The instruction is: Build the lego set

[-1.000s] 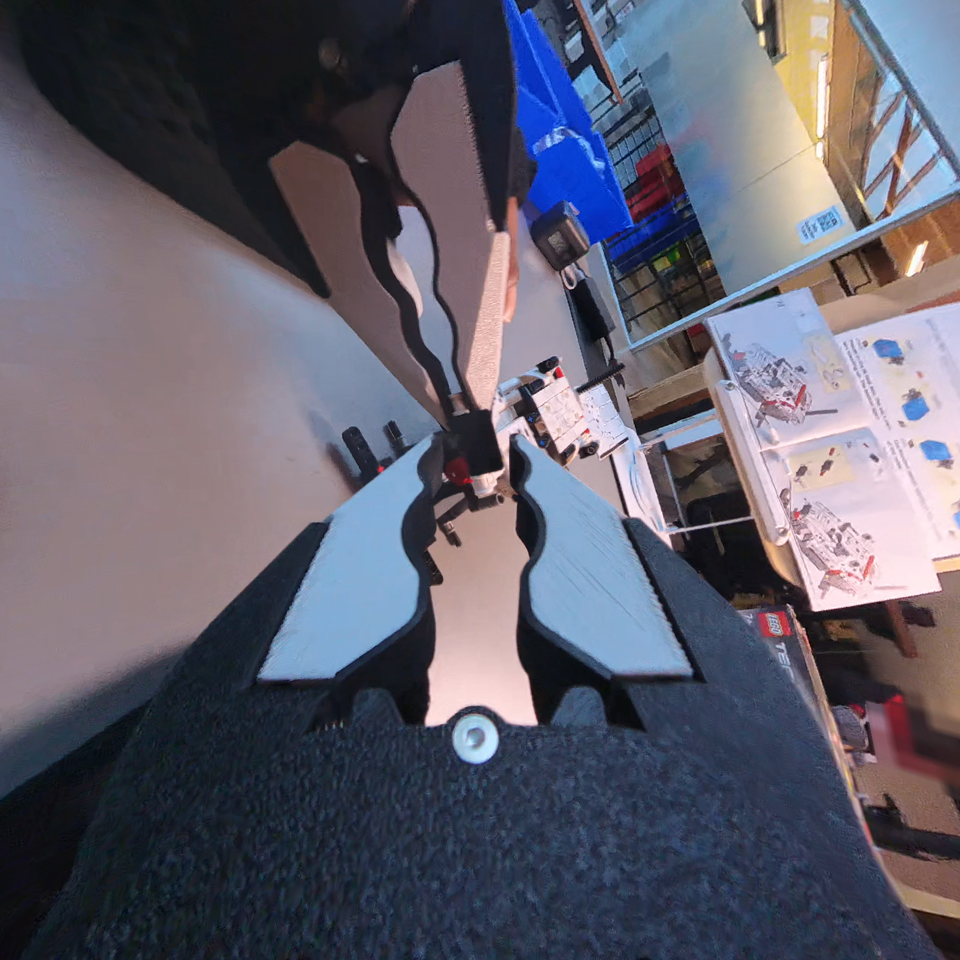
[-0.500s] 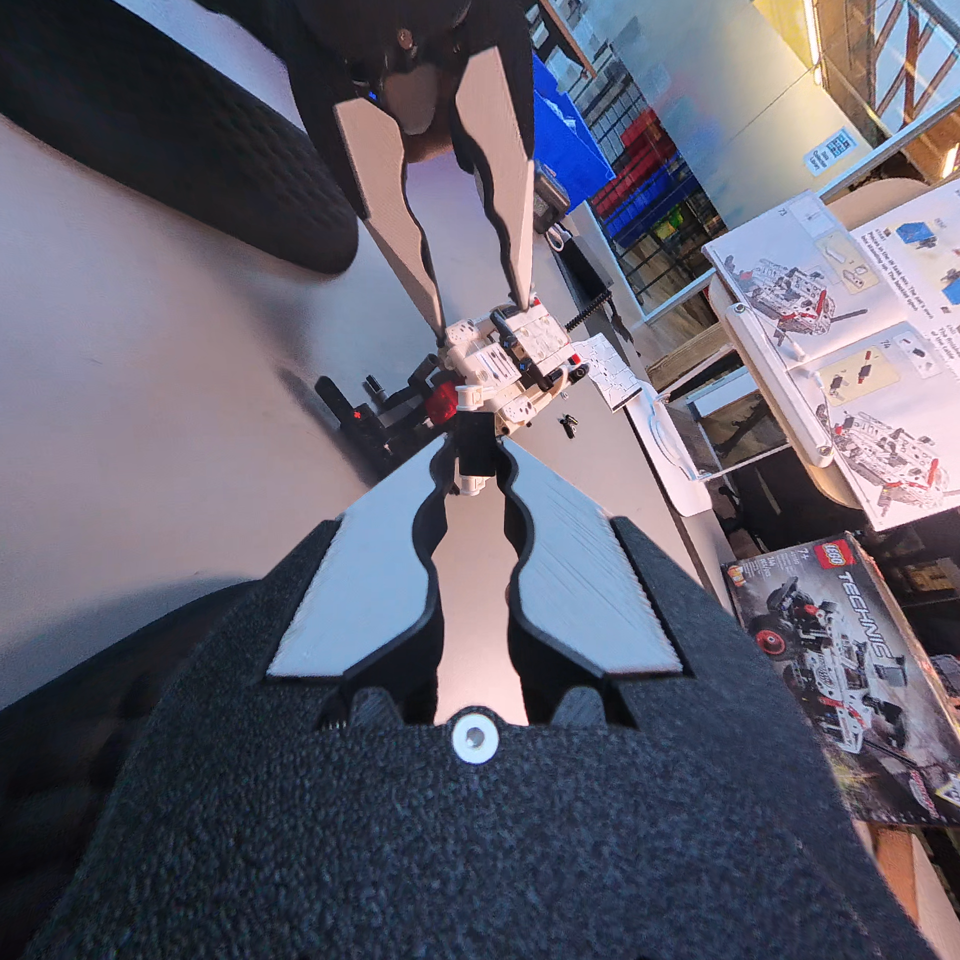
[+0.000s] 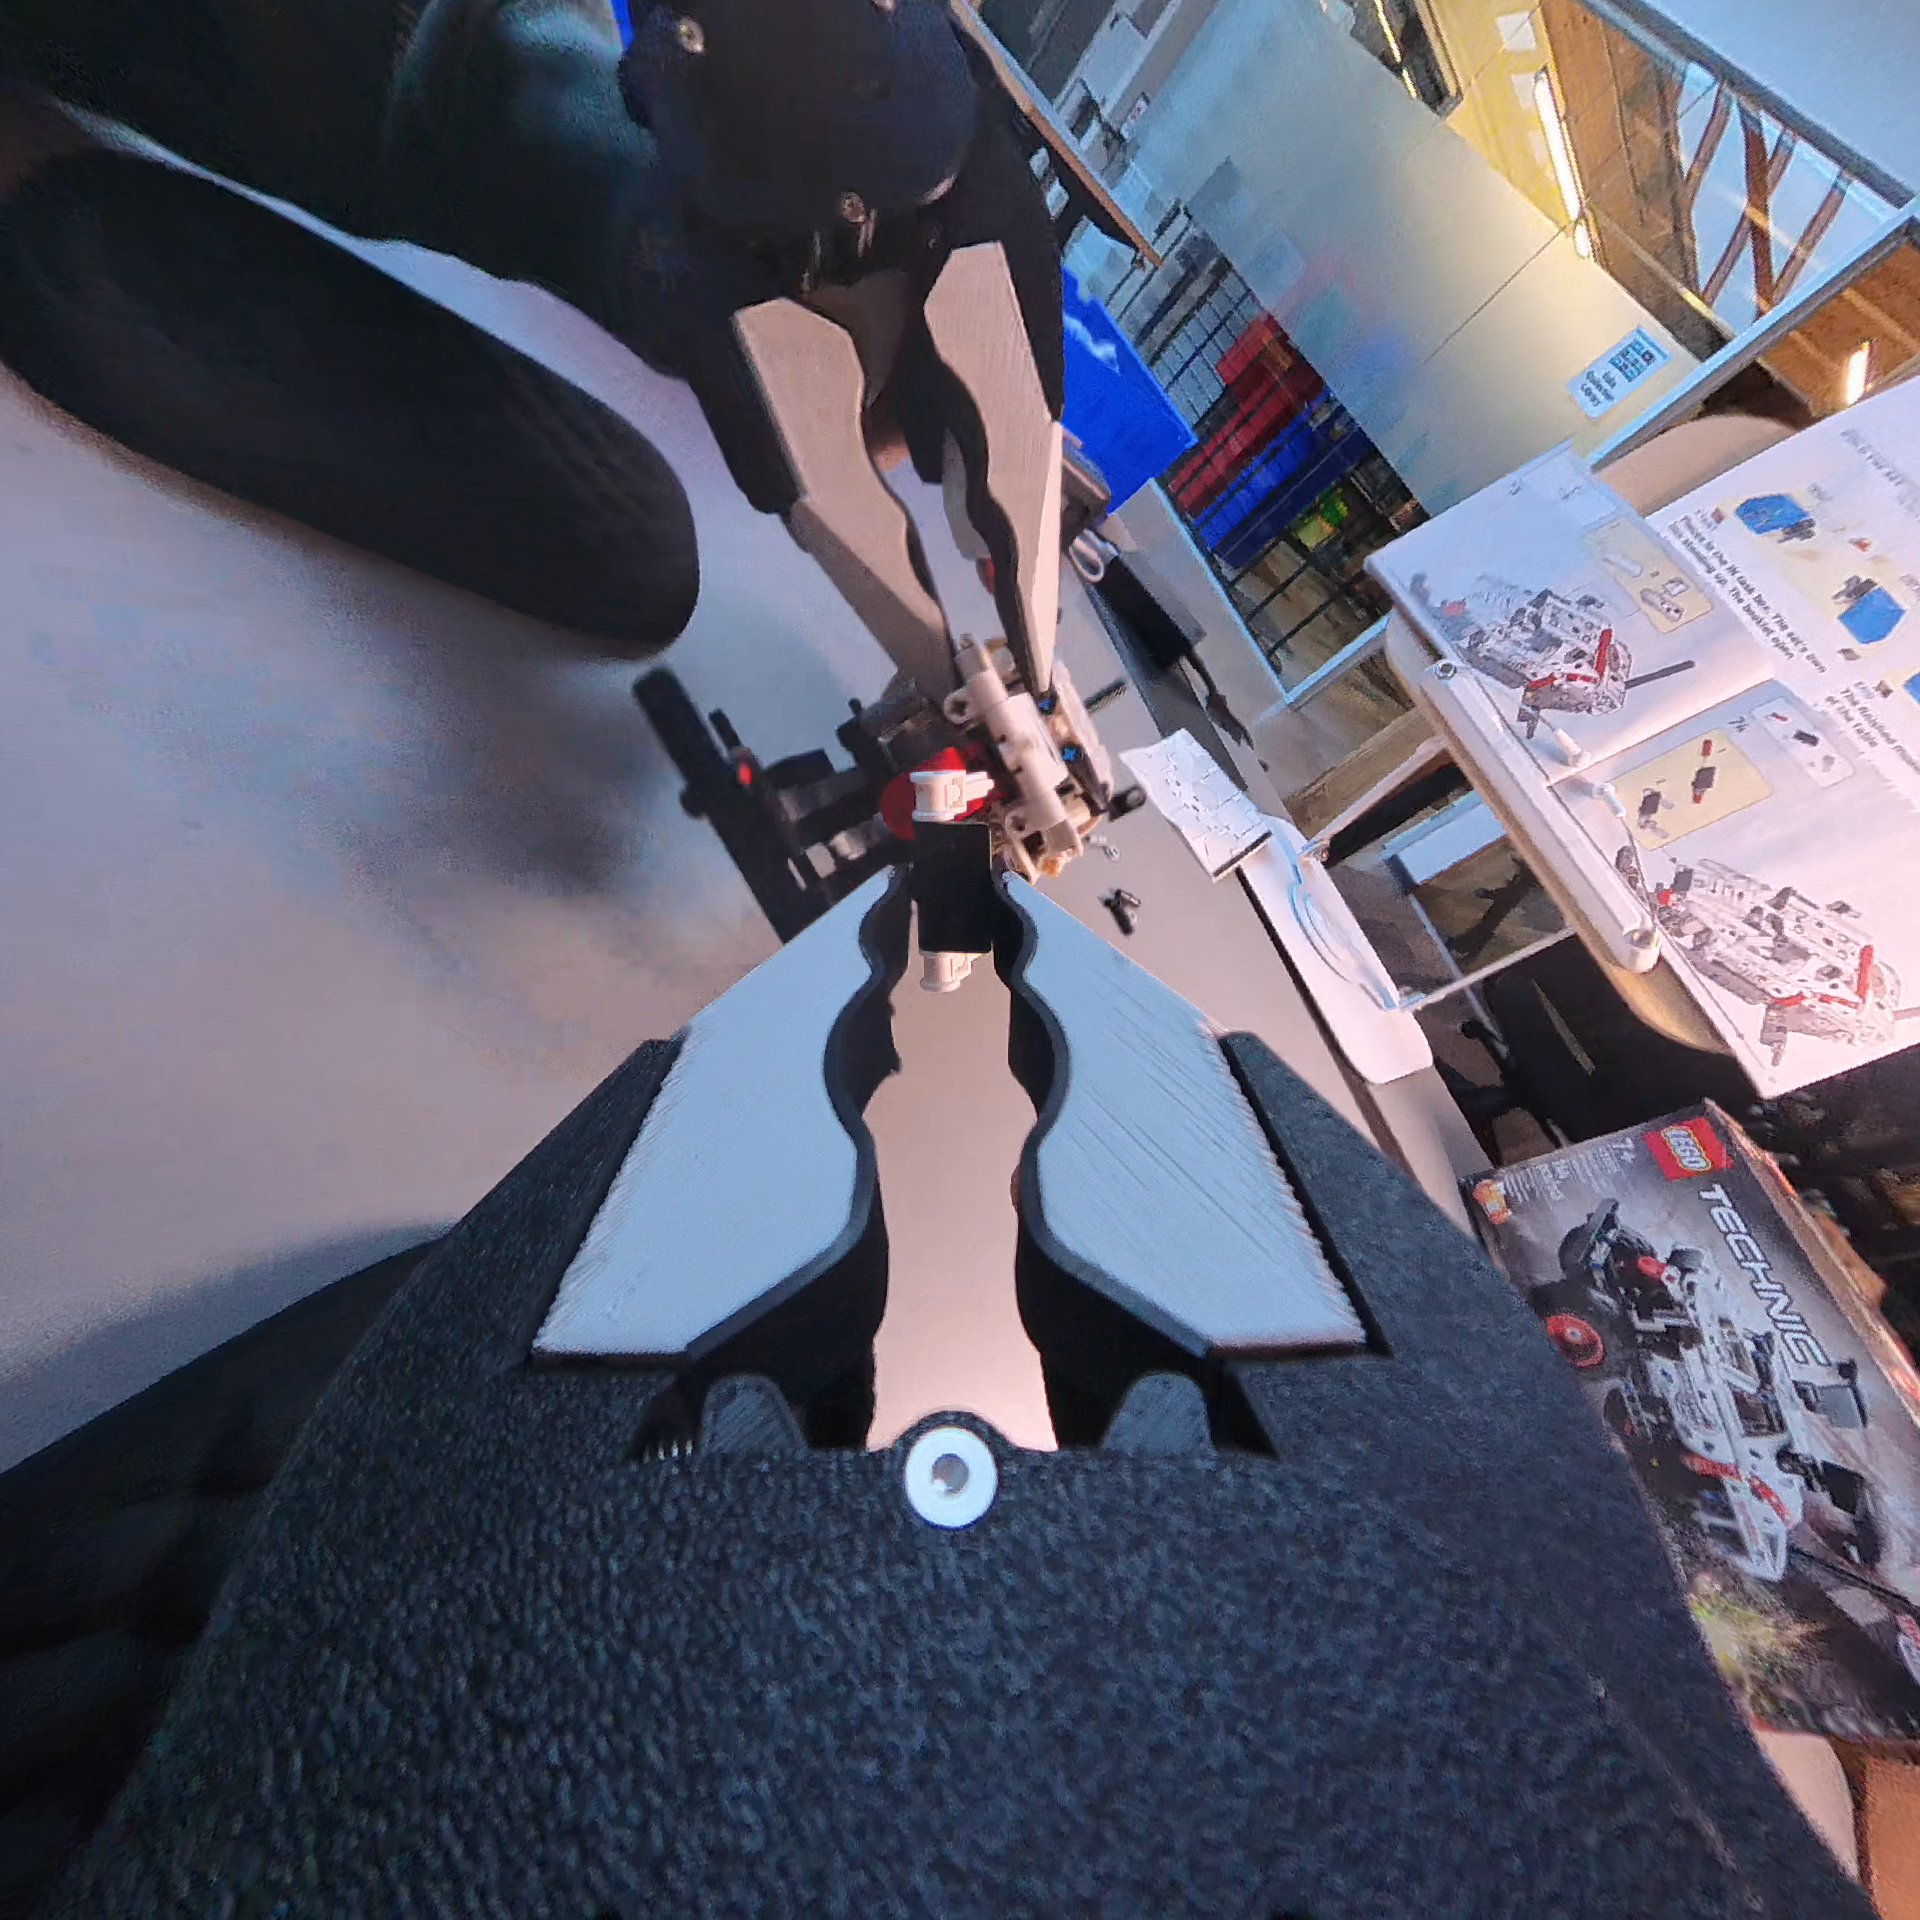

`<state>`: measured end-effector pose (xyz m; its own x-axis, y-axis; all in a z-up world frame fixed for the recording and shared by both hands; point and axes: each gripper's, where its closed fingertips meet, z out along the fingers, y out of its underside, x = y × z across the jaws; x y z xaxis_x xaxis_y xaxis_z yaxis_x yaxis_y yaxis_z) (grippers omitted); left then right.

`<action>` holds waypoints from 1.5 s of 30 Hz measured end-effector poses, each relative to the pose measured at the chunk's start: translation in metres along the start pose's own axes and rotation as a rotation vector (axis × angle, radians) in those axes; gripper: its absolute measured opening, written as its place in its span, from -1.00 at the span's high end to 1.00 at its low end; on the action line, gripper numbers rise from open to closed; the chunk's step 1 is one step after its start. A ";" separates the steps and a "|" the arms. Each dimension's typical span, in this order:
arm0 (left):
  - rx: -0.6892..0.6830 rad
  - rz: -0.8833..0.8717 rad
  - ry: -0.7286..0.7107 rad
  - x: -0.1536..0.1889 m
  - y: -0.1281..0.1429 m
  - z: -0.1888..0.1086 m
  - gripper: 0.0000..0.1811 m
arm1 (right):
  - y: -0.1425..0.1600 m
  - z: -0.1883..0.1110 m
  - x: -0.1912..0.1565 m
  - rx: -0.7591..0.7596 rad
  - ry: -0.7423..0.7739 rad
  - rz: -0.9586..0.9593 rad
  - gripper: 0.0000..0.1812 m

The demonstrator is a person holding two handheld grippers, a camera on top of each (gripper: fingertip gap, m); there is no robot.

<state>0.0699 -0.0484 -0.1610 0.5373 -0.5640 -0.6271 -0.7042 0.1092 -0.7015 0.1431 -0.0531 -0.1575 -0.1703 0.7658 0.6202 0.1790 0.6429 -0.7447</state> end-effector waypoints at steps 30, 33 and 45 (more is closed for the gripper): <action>0.404 -0.694 0.360 0.012 -0.055 -0.010 0.94 | -0.059 0.008 0.025 -0.534 -0.983 0.383 0.85; 0.418 -0.750 0.375 0.009 -0.052 -0.011 0.94 | -0.059 0.013 0.023 -0.584 -1.034 0.413 0.85; 0.446 -0.882 0.414 -0.004 -0.038 -0.013 0.93 | -0.055 0.030 0.034 -0.669 -1.103 0.555 0.85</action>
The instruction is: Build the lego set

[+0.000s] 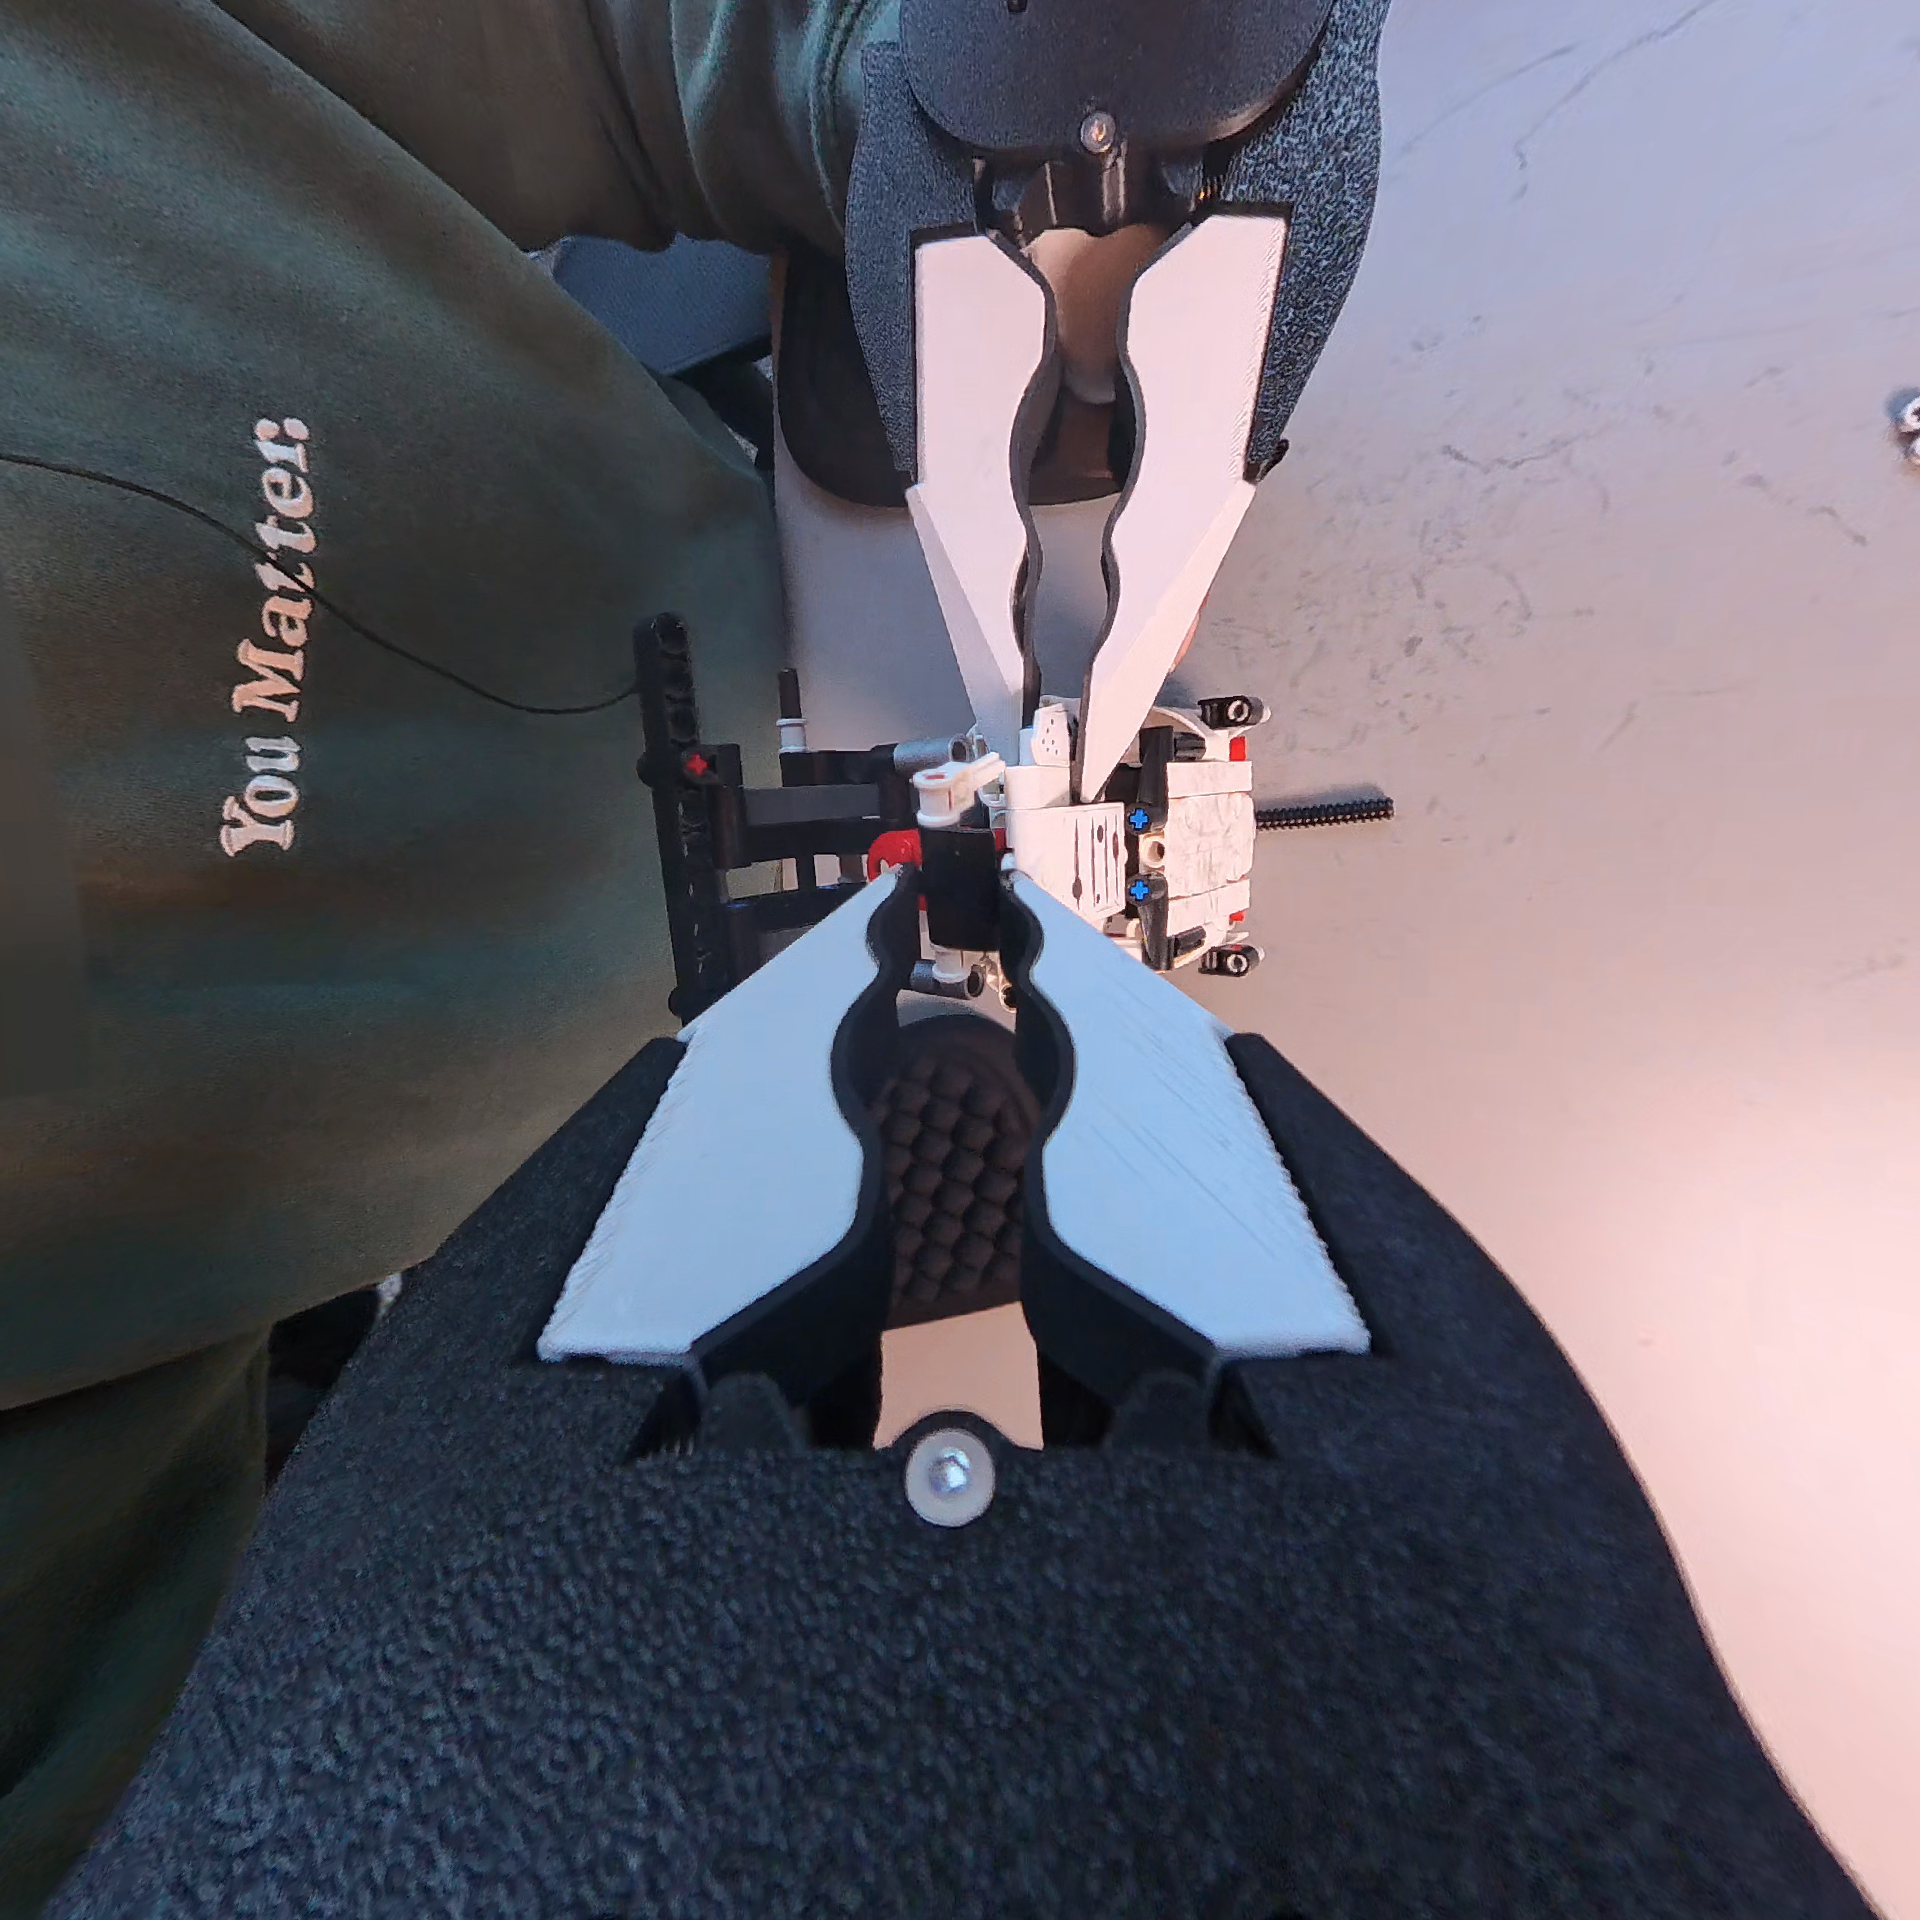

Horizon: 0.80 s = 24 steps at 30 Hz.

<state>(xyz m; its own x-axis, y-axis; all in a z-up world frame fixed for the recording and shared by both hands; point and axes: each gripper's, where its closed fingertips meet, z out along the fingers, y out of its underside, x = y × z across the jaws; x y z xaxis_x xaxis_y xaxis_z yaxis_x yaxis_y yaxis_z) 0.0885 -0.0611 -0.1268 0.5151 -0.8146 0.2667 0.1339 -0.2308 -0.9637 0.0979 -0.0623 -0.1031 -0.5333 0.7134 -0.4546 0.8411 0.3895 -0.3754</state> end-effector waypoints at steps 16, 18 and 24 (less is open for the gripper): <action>0.015 -0.028 0.003 -0.004 -0.001 -0.002 0.93 | 0.002 -0.007 0.002 -0.255 0.026 0.013 0.86; 0.014 -0.025 0.003 -0.004 -0.001 -0.002 0.93 | 0.002 -0.004 0.001 -0.277 0.022 0.015 0.86; 0.015 -0.026 -0.001 -0.004 -0.001 -0.002 0.93 | 0.001 -0.001 0.004 -0.320 0.025 0.019 0.86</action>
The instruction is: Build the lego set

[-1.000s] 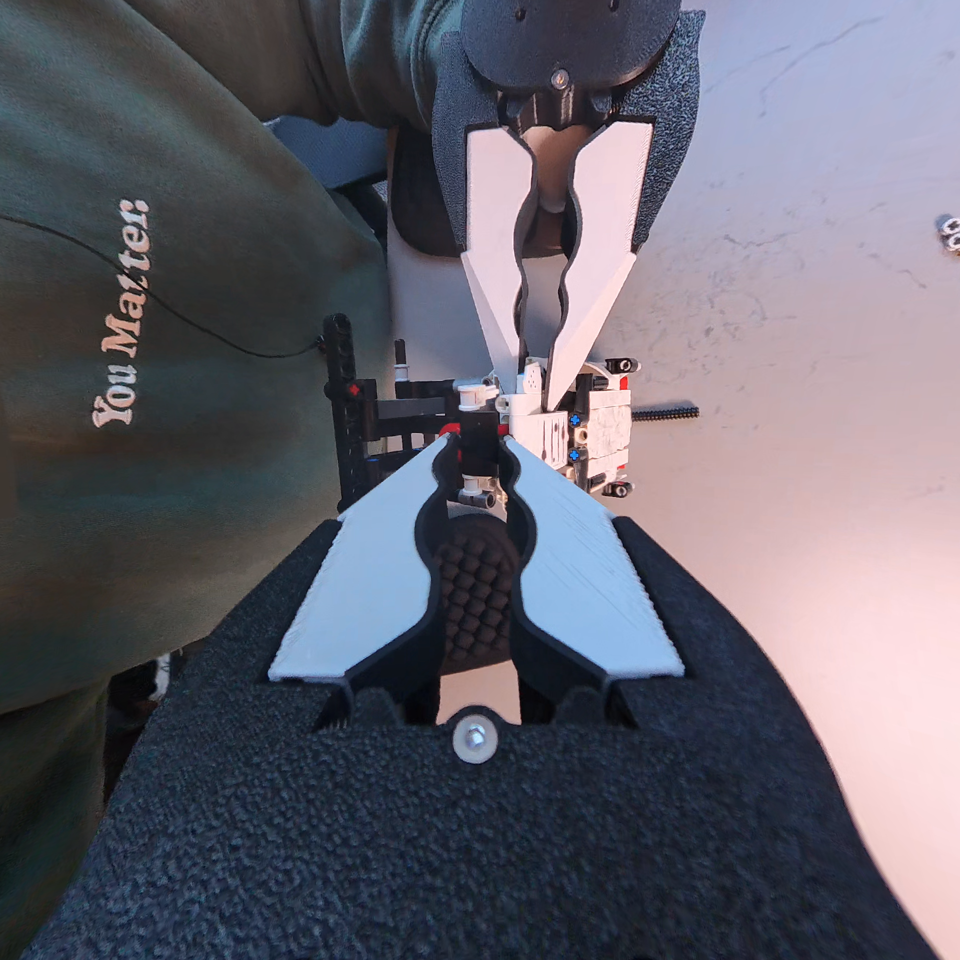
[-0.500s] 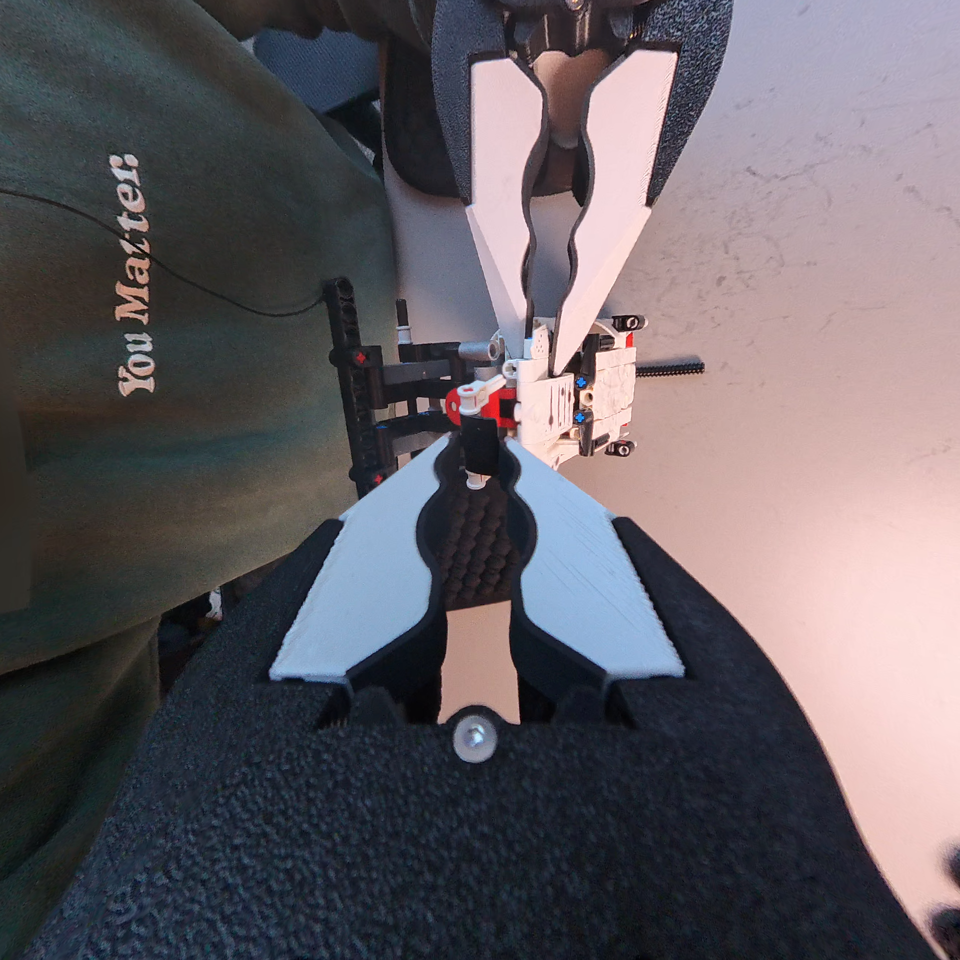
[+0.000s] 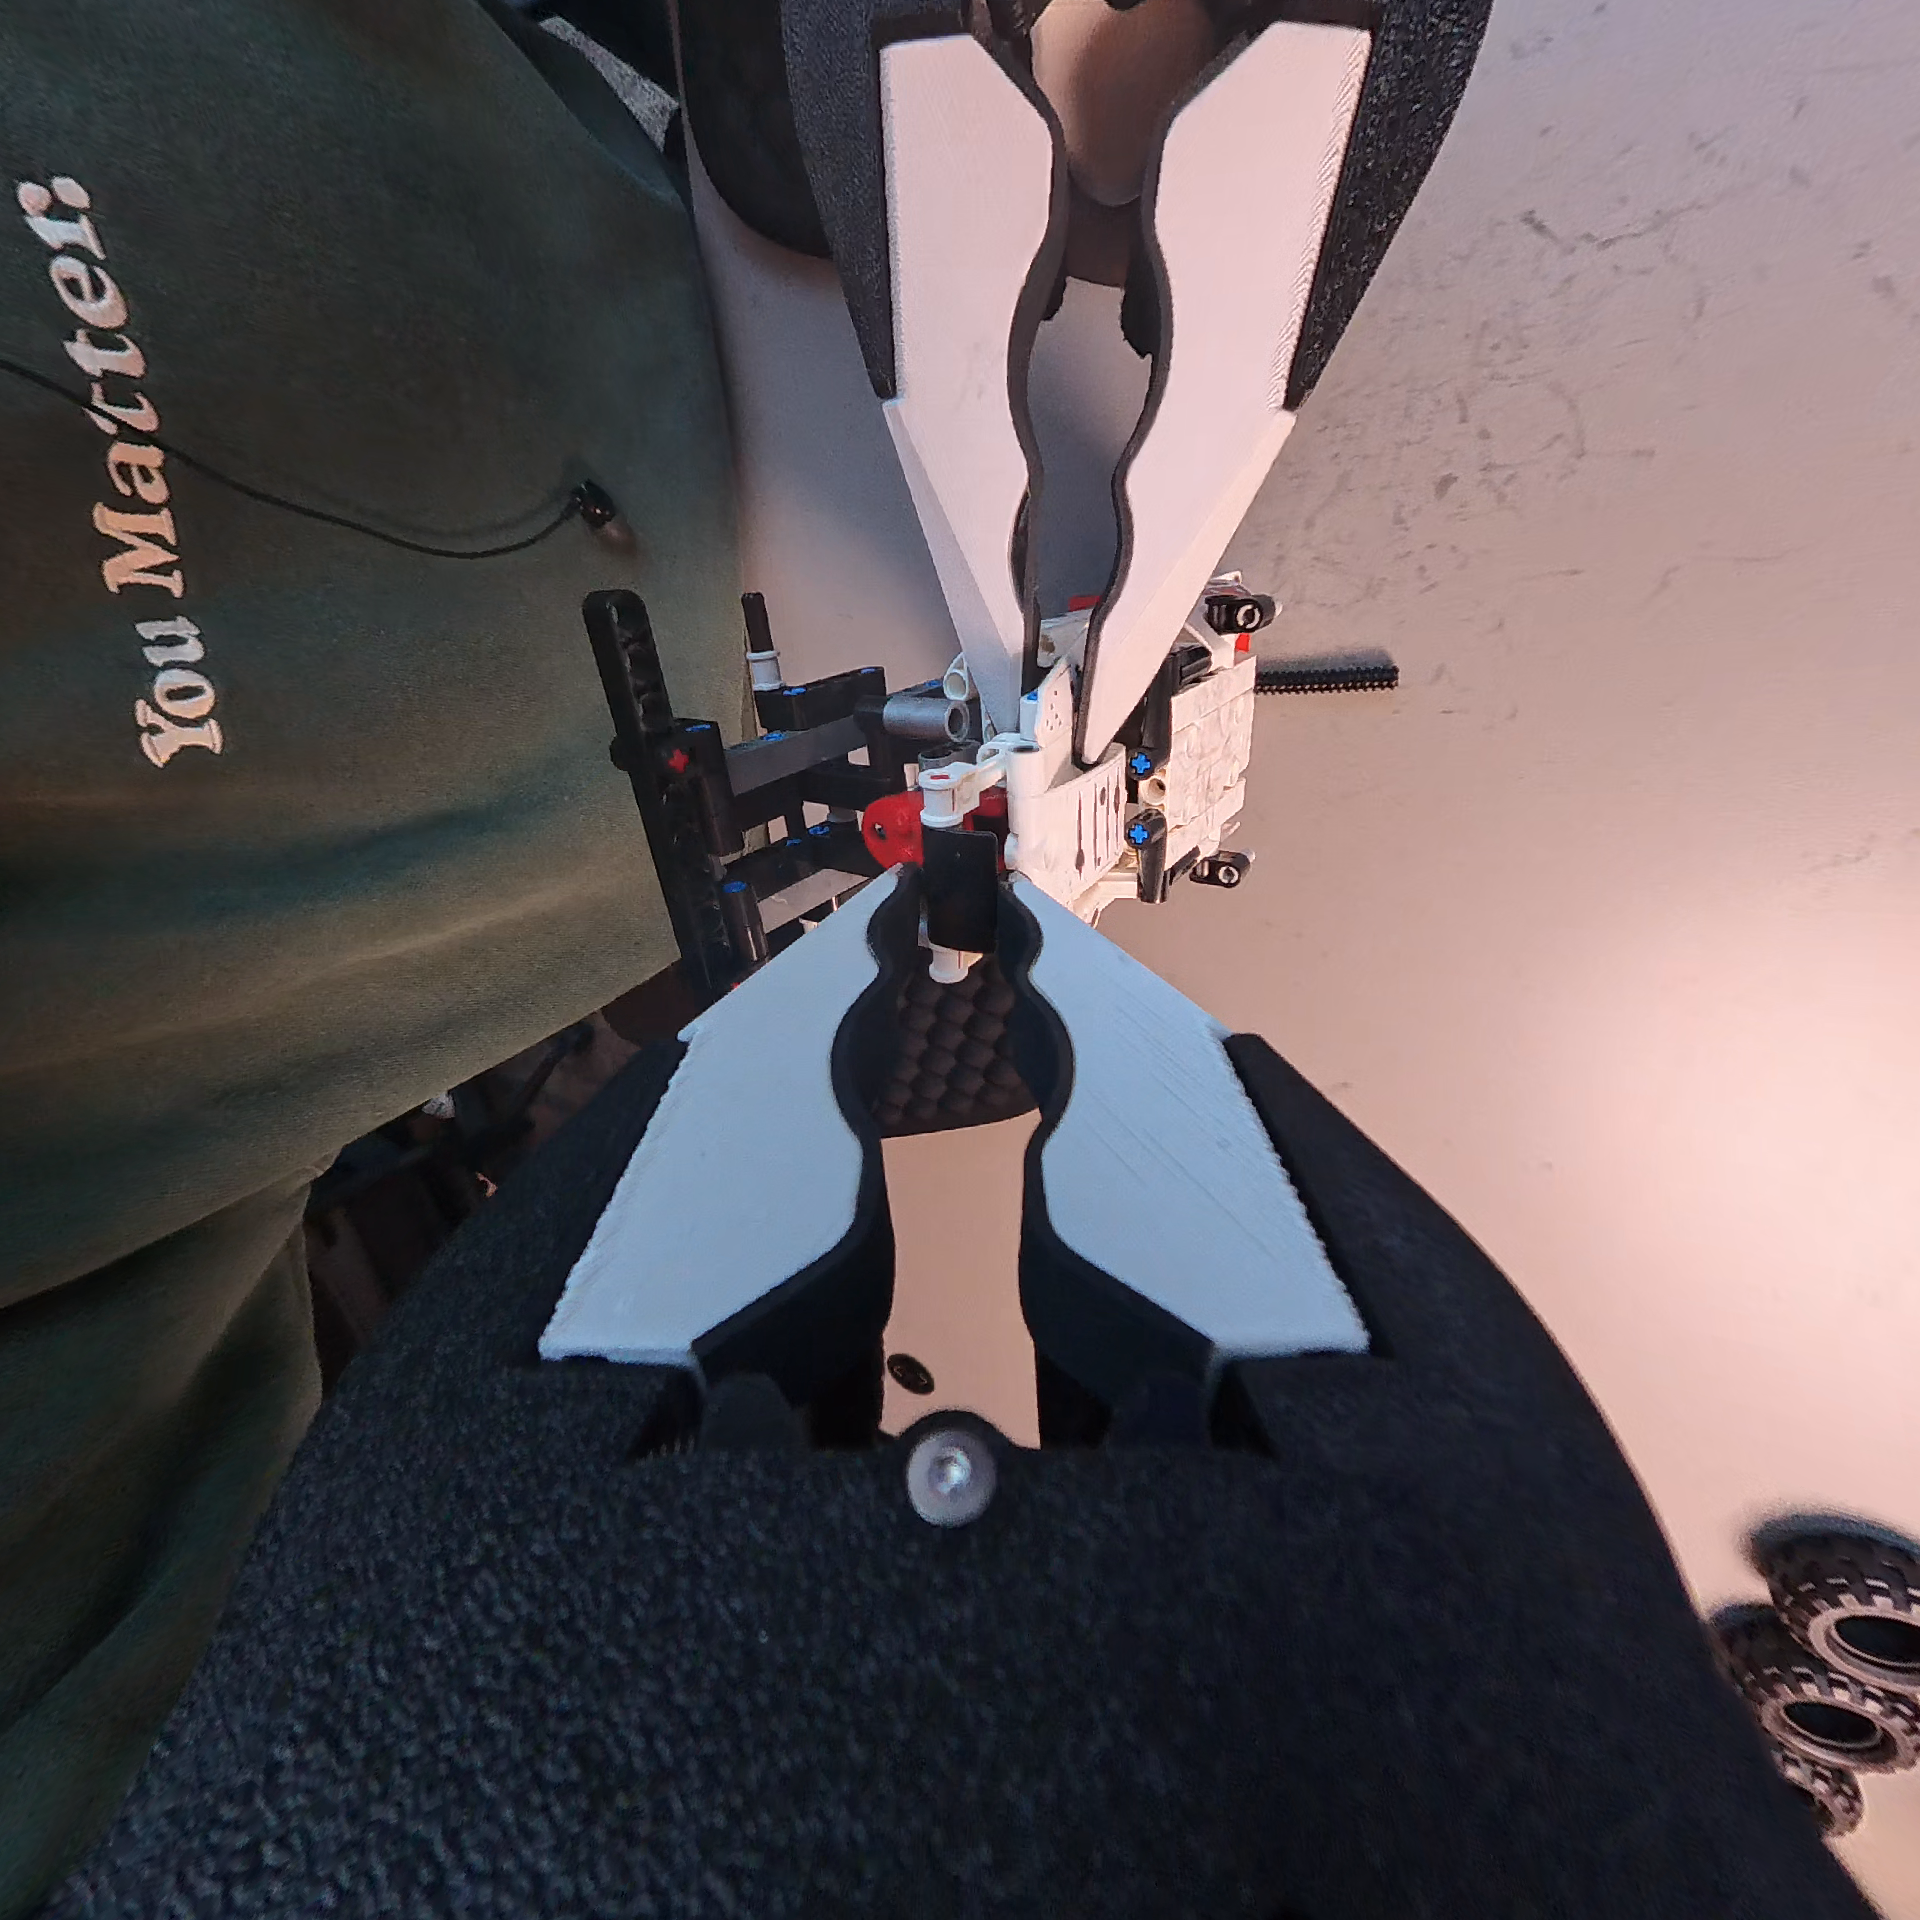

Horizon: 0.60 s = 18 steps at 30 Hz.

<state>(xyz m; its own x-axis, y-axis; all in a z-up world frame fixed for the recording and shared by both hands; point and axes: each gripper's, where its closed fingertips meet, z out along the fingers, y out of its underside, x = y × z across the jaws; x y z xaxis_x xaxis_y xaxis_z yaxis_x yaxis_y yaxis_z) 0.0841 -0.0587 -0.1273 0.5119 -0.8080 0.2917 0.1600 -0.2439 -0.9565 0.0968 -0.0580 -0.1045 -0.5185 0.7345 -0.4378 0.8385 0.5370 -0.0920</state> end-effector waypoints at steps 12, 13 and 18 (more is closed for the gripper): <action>0.022 -0.039 0.002 -0.006 -0.001 -0.005 0.94 | -0.005 0.004 0.004 -0.006 0.005 -0.066 0.86; 0.022 -0.038 -0.003 -0.006 -0.001 -0.005 0.93 | -0.006 0.002 0.004 -0.005 0.014 -0.078 0.87; 0.025 -0.042 -0.004 -0.007 -0.001 -0.005 0.93 | -0.004 -0.002 0.008 0.010 0.022 -0.080 0.86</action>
